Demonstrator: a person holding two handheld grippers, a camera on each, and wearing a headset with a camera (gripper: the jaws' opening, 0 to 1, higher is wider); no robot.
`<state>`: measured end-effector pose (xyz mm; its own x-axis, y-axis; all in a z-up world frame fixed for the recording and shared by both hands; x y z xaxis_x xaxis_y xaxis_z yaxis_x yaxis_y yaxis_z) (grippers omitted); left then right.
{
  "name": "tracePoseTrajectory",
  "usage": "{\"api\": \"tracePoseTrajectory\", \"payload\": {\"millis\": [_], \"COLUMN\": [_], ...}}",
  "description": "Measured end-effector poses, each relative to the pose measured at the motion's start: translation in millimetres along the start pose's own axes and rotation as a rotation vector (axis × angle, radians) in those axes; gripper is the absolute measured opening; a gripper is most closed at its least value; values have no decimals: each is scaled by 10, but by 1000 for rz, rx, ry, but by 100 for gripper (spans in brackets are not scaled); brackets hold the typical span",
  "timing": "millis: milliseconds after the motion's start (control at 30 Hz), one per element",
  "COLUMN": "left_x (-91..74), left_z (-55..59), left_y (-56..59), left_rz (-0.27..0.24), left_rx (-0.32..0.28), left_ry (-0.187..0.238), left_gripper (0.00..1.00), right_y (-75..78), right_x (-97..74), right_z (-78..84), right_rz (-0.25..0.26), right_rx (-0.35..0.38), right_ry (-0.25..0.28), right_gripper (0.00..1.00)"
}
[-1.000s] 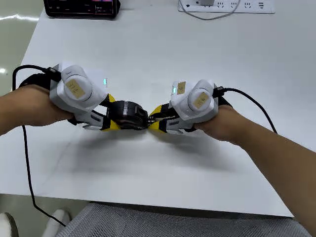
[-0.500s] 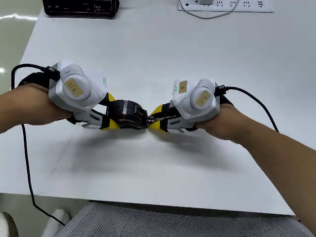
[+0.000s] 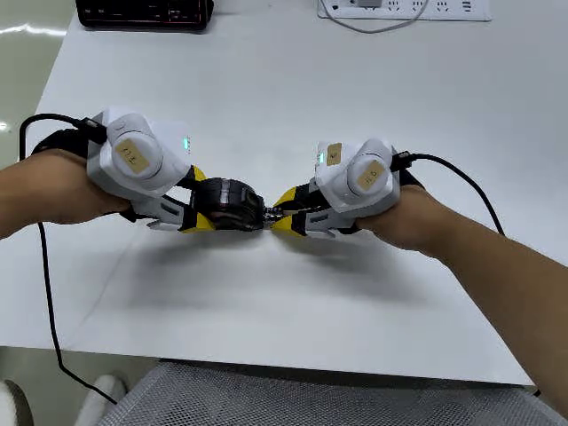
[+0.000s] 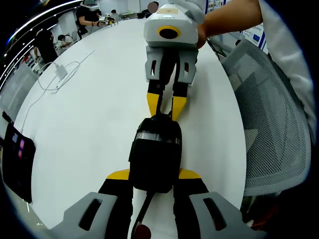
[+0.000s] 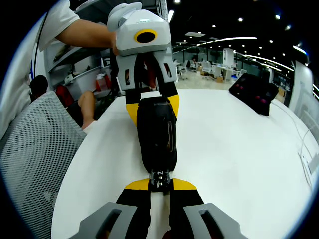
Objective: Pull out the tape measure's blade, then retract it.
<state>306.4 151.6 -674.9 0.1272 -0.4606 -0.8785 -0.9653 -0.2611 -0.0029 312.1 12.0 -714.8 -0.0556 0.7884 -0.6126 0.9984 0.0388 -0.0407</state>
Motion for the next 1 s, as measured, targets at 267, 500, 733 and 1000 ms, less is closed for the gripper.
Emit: {"api": "tracePoseTrajectory", "payload": {"millis": [267, 500, 733, 1000], "left_x": [0, 3, 4, 2], "left_z": [2, -4, -2, 1], "left_y": [4, 6, 3, -1], "left_rz": [-1, -2, -2, -2], "left_rx": [0, 1, 2, 2], "left_ry": [1, 1, 1, -1], "left_gripper": [25, 25, 25, 25], "right_y": [-15, -31, -29, -32], "right_x": [-89, -170, -217, -287], "right_z": [75, 124, 162, 196], "right_rz": [7, 15, 20, 28], "right_rx": [3, 12, 19, 23], "right_ry": [-11, -16, -16, -16], "right_gripper": [10, 10, 10, 10]}}
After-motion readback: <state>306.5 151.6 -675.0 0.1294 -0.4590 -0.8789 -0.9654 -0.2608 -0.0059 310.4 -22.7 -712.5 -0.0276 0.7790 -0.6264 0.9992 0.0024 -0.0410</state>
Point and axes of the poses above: the centre of the closed fingertips' face, and the gripper's own axes: x roughly forward along the fingers, y roughly to its right, z roughly out of its underside, the point moved 6 cm from there along -x, roughly backward along the fingers, and after that the axes turned 3 degrees about -x, right-handed, at the moved point
